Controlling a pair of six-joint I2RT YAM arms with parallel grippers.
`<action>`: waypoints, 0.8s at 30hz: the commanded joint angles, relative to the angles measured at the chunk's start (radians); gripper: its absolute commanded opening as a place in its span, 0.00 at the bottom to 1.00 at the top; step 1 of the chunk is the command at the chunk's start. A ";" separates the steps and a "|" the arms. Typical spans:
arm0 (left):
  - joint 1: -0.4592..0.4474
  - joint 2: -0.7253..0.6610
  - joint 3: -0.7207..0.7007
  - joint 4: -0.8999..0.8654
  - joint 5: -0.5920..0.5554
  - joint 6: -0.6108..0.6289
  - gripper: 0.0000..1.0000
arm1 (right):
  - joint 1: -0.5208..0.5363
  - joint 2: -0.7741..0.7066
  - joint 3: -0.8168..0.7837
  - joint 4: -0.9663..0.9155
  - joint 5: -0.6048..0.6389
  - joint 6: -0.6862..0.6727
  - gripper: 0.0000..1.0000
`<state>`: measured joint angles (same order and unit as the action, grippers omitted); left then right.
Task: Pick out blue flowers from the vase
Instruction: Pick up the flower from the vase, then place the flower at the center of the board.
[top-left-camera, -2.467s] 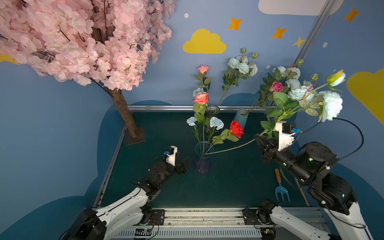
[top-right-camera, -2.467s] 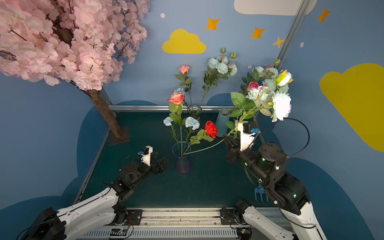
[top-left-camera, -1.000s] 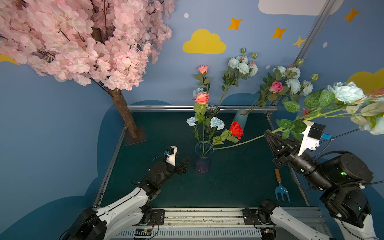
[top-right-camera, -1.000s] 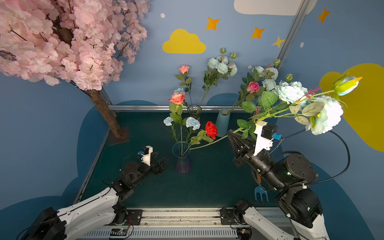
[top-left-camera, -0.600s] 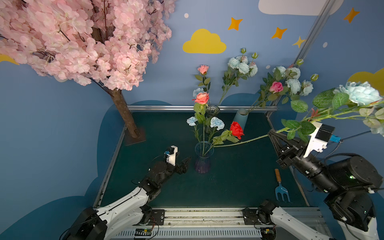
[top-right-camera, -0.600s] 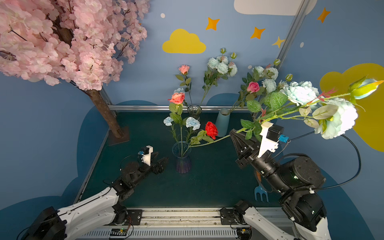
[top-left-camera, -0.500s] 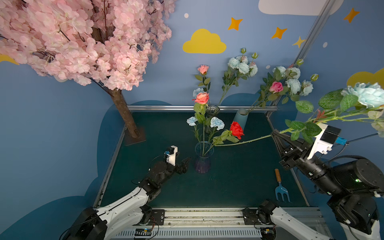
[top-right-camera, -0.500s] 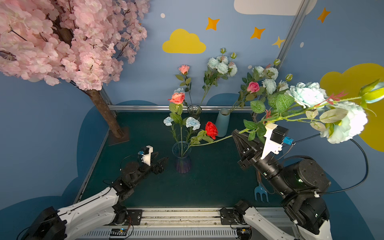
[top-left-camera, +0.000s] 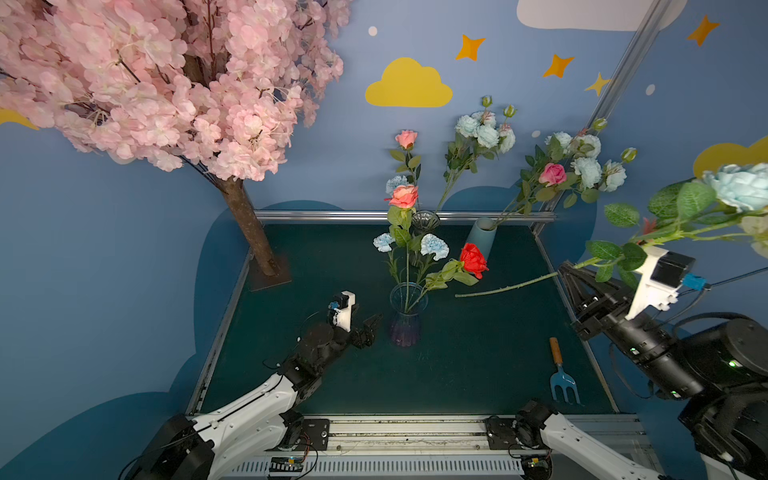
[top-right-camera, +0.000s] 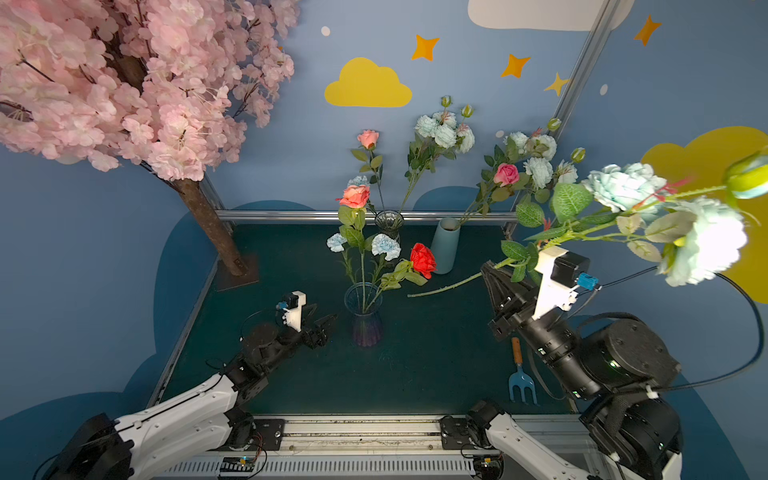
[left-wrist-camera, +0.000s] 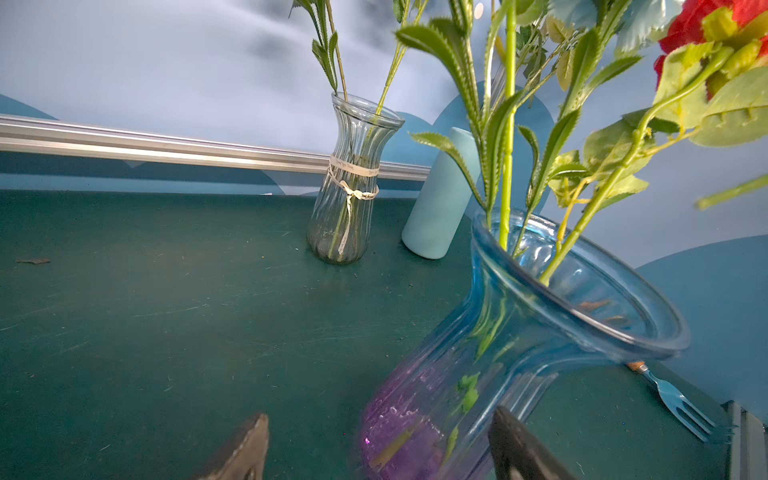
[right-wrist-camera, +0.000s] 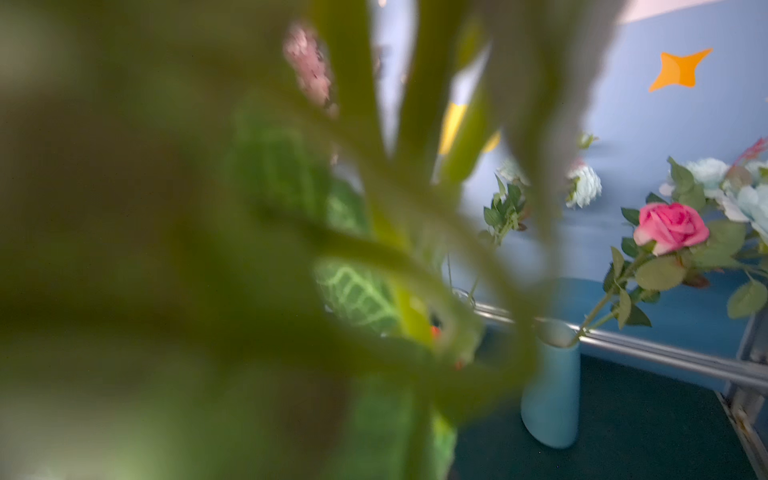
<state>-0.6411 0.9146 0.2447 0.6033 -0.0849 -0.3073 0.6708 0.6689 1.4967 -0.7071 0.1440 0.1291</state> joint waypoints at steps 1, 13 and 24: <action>0.005 -0.011 0.022 0.027 0.002 -0.004 0.83 | -0.002 0.039 -0.054 -0.127 0.125 -0.005 0.00; 0.005 -0.011 0.021 0.027 0.001 -0.004 0.83 | -0.078 0.277 -0.048 -0.288 0.244 -0.018 0.00; 0.004 -0.008 0.023 0.027 0.002 -0.004 0.83 | -0.323 0.477 -0.048 -0.311 0.018 -0.027 0.00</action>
<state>-0.6403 0.9142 0.2447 0.6037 -0.0849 -0.3077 0.3622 1.0882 1.4311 -0.9962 0.2085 0.1139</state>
